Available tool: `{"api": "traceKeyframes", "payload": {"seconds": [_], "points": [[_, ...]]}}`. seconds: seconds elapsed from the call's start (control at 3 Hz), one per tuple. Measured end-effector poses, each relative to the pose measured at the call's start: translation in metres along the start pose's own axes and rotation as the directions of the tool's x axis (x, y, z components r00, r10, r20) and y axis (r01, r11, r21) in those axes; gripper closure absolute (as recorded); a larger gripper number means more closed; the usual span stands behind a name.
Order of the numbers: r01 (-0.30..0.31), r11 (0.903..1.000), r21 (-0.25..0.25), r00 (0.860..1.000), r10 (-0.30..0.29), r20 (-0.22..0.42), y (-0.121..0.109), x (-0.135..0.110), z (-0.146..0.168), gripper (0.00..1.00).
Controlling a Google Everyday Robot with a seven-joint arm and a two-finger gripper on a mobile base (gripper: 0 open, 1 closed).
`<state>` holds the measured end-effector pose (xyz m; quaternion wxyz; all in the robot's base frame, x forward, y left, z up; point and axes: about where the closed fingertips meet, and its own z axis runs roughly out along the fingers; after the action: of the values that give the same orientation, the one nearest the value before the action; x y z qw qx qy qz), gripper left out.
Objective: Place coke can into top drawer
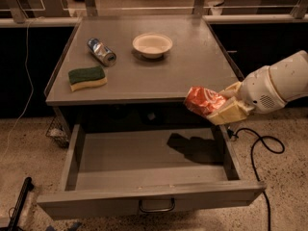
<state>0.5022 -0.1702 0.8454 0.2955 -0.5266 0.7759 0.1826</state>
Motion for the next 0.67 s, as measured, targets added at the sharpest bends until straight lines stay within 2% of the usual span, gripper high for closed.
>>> {"api": "traceKeyframes", "payload": {"seconds": [0.67], "points": [[-0.002, 0.9999, 0.013, 1.0, 0.002, -0.003, -0.0086, -0.0075, 0.0023, 1.0]]}}
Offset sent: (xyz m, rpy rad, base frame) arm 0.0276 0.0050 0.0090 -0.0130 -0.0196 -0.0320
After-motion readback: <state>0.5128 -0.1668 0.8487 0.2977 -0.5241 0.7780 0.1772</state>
